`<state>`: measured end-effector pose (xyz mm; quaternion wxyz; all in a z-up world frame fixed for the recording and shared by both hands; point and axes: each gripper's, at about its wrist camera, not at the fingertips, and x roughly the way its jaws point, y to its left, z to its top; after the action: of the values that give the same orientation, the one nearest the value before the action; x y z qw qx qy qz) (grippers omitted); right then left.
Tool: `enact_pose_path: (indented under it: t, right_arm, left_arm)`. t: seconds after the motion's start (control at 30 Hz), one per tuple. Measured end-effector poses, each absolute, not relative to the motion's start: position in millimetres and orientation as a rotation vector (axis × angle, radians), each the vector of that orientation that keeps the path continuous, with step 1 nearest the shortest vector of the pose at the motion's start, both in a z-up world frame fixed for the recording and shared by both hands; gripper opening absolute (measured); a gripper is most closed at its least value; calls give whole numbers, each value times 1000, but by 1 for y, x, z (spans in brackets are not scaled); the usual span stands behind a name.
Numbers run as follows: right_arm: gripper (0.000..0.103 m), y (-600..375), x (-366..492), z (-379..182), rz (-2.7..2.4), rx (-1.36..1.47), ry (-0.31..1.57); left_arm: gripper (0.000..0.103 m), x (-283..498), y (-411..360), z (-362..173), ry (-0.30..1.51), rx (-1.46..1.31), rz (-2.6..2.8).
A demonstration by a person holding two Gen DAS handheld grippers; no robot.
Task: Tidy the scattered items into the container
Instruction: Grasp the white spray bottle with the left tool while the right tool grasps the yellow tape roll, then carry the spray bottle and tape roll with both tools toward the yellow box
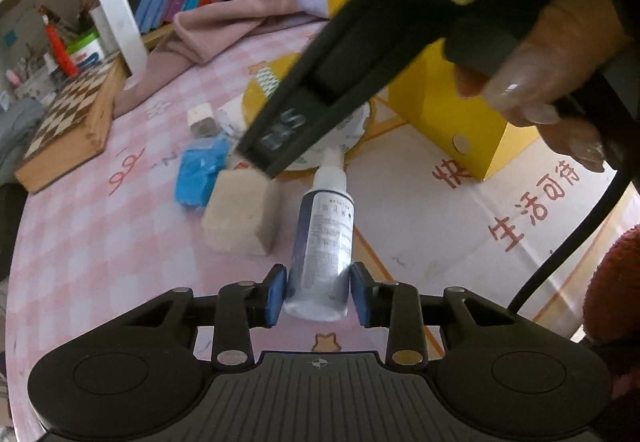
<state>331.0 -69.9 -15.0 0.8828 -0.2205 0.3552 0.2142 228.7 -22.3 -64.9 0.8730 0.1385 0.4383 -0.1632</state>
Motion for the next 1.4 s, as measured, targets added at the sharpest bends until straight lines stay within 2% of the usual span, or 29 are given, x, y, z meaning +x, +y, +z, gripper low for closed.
enact_pose_path:
  t: [0.17, 0.27, 0.3, 0.37, 0.4, 0.43, 0.47, 0.87, 1.4]
  right_arm:
    - [73, -65, 337, -20, 443, -496, 742]
    - [58, -62, 337, -24, 422, -532, 728]
    - [47, -63, 337, -24, 412, -540, 717]
    - [36, -70, 340, -20, 402, -507, 718]
    - [25, -74, 342, -17, 397, -476, 724]
    - [18, -78, 343, -15, 392, -448, 729]
    - [16, -82, 344, -12, 392, -419, 730]
    - [14, -101, 329, 17, 415, -258, 639]
    - [12, -111, 305, 31, 382, -202, 601]
  left_arm:
    - [33, 236, -26, -69, 917, 283, -339]
    - [31, 239, -25, -69, 926, 257, -356]
    - [31, 241, -23, -68, 931, 240, -358]
    - [31, 239, -16, -66, 937, 191, -353]
    - [30, 237, -13, -65, 933, 171, -346]
    - [30, 235, -10, -62, 924, 159, -341]
    - [30, 232, -8, -59, 911, 150, -336]
    - [30, 218, 0, -34, 844, 96, -313]
    - [30, 169, 40, -7, 804, -12, -166]
